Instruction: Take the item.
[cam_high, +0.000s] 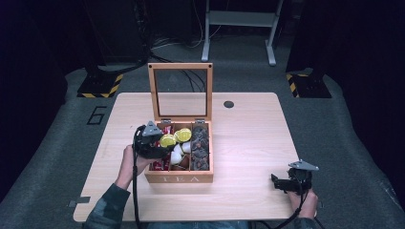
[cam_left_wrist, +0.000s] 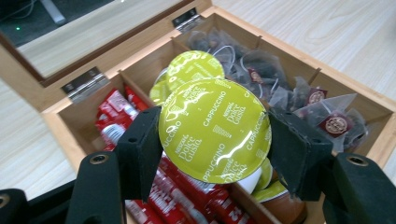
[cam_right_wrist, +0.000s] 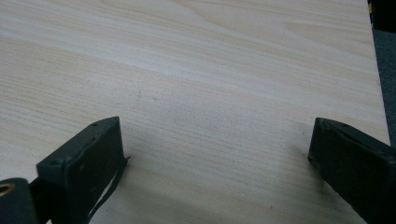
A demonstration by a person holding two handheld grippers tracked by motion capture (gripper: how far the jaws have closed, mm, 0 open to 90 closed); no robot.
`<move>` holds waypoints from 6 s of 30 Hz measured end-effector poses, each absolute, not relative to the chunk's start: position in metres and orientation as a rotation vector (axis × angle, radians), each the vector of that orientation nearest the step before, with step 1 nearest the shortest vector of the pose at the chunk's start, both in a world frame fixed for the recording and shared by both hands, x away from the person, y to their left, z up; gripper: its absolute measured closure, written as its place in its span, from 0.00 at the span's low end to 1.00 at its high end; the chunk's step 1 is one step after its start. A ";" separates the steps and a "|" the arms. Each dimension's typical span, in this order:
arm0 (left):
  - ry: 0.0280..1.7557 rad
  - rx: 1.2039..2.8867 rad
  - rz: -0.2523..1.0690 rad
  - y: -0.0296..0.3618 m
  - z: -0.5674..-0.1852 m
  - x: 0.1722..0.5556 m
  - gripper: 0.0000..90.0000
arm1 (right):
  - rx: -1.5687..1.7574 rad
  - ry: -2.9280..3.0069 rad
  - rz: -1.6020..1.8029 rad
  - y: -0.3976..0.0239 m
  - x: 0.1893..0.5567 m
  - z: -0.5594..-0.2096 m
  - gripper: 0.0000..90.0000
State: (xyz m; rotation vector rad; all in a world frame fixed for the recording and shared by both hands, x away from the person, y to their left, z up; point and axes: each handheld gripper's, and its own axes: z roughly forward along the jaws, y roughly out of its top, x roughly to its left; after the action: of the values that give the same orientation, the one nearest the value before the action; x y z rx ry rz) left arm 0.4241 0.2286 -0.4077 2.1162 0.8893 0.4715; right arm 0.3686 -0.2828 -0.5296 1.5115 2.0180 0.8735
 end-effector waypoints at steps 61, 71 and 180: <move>1.218 1.925 0.656 0.340 -0.415 0.429 0.42 | 1.514 2.014 0.872 -0.283 0.369 -0.530 0.04; 1.287 1.916 0.656 0.353 -0.431 0.436 0.42 | 1.518 2.012 0.873 -0.283 0.369 -0.530 0.04; 1.389 1.851 0.677 0.375 -0.459 0.403 0.17 | 1.518 2.010 0.872 -0.283 0.369 -0.530 0.04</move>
State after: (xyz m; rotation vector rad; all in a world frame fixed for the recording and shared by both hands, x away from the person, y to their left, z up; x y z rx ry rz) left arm 0.4031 0.3753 -0.4587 1.8507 1.3890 0.6774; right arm 0.3685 -0.2826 -0.5295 1.5185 2.0099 0.8717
